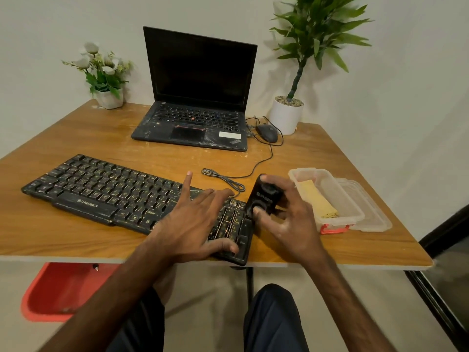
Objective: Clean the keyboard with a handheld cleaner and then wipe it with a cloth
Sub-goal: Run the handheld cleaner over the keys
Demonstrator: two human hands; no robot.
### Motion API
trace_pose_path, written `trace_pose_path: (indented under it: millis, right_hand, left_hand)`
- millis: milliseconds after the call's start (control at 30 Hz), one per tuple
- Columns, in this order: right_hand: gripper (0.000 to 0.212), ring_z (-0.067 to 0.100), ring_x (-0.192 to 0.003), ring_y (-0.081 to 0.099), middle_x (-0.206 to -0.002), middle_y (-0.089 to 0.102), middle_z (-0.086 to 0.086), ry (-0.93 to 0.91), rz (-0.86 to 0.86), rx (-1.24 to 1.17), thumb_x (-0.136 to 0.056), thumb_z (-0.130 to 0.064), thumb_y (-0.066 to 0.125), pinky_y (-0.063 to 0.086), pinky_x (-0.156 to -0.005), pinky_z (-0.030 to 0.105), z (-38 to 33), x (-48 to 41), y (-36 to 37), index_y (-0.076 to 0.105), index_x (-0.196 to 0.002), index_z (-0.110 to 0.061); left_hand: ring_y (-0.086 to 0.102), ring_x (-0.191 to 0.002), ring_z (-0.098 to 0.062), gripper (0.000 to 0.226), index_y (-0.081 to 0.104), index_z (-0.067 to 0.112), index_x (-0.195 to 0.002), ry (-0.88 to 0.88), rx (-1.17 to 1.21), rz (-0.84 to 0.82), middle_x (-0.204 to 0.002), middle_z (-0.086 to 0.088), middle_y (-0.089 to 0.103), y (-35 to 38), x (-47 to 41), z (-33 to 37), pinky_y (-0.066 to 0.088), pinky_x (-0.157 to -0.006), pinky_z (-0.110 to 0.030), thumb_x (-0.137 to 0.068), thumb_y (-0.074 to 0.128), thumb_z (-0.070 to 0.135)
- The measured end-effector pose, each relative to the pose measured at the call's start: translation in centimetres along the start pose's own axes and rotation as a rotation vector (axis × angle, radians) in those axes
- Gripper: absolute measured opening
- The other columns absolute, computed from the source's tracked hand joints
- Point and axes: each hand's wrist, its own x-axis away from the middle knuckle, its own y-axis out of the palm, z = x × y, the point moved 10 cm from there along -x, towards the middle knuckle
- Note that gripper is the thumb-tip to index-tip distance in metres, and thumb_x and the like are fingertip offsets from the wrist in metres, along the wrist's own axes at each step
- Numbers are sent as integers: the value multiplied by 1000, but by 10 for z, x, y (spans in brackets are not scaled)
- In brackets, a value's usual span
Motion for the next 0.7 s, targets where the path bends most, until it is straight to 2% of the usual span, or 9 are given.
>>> trace_pose_path:
  millis: [133,200,300,367,500,600,700]
  right_hand:
    - [63,10,-110,62,-122,58,-14,-123,-90,-152,-79,2,77,53,-85,20,-29,36,14,52,-129,-27]
    - [64,9,-110,62,-122,58,-13,-135,-97,-125,-79,1,77,52,-86,19,-29,35,12,51,-129,-29]
    - [63,2,-108,61,-120,56,-18,-47,-44,-3,-82,-4,77,55,-82,18,-8,3,0,49,-128,-36]
    - [60,6,-106,63,-118,57,-17,44,5,6,-84,-8,75,58,-79,22,9,-17,-6,48,-129,-38]
    - [61,10,-106,64,-118,58,-12,68,-7,33,-84,-10,75,60,-79,29,14,-22,-3,47,-129,-40]
    - [65,9,-107,63,-119,56,-19,-6,-52,15,-81,-5,78,59,-82,27,-5,6,0,48,-129,-38]
    - [66,12,-107,64,-121,57,-17,-124,-129,-52,-79,-1,79,56,-84,24,-26,35,9,50,-129,-34]
  left_hand:
    - [45,-141,-25,114,20,6,-153,15,9,18,-148,-13,51,-1,0,2,-11,-116,-68,-79,3,92]
    - [44,-141,-25,113,19,7,-152,16,7,15,-148,-13,51,0,-1,2,-11,-116,-68,-79,3,91]
    - [42,-143,-24,115,16,9,-153,9,-2,1,-150,-12,48,1,-2,1,-12,-116,-67,-77,0,93]
    - [41,-144,-23,115,14,11,-153,6,-5,-7,-152,-10,48,1,-2,1,-13,-116,-66,-75,-3,94]
    - [40,-144,-21,115,13,12,-154,3,-8,-6,-153,-8,46,0,-2,0,-13,-116,-67,-74,-3,94]
    - [40,-145,-23,112,12,12,-154,3,-1,1,-154,-10,45,1,-2,0,-13,-116,-67,-76,3,93]
    - [40,-145,-25,113,13,11,-155,5,-8,2,-154,-12,45,2,-1,0,-13,-116,-68,-77,4,93]
